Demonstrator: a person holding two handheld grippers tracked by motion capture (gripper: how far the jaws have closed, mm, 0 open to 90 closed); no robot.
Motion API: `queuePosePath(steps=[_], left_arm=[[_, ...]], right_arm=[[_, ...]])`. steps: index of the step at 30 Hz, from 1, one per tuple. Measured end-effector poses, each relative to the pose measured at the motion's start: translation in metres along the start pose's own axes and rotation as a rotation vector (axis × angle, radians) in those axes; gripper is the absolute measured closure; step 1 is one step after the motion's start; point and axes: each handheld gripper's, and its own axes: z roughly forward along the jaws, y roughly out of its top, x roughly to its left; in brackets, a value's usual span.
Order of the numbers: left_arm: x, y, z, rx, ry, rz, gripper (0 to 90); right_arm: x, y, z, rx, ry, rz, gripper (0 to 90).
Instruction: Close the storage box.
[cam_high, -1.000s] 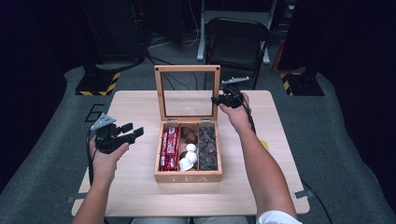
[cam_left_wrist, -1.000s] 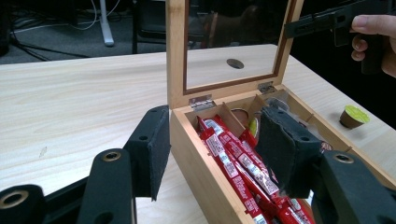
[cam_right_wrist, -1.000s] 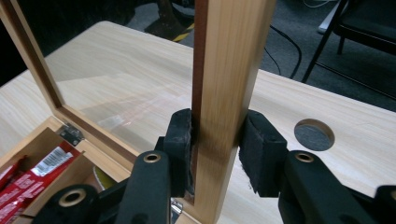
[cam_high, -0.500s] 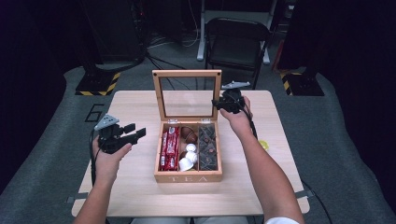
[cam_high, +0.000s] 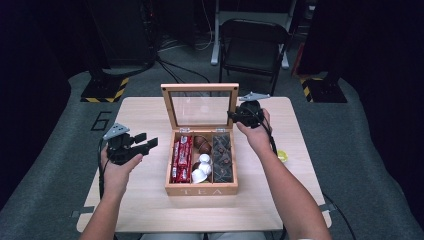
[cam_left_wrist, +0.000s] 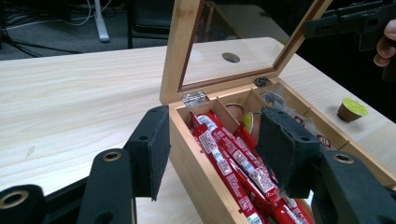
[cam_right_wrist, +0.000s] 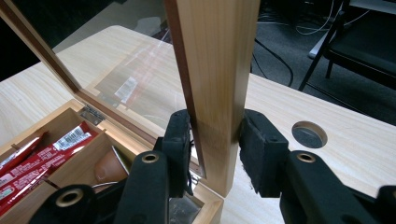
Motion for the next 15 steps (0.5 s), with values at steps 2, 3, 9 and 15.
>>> queuePosePath(steps=[2, 3, 9, 15], left_arm=[[0.0, 0.0, 0.0, 0.004, -0.001, 0.004, 44.2], [0.0, 0.0, 0.0, 0.005, 0.0, 0.006, 44.2], [-0.001, -0.001, 0.006, 0.026, -0.003, 0.013, 44.9], [-0.004, -0.003, 0.014, 0.048, -0.008, 0.012, 44.9]], right_arm=[[0.002, -0.001, -0.001, -0.004, -0.003, 0.004, 63.5], [0.002, -0.002, -0.002, -0.005, -0.005, 0.002, 63.5], [0.005, -0.008, -0.006, -0.021, -0.005, -0.01, 63.3], [0.008, -0.011, -0.009, -0.023, -0.003, -0.033, 63.3]])
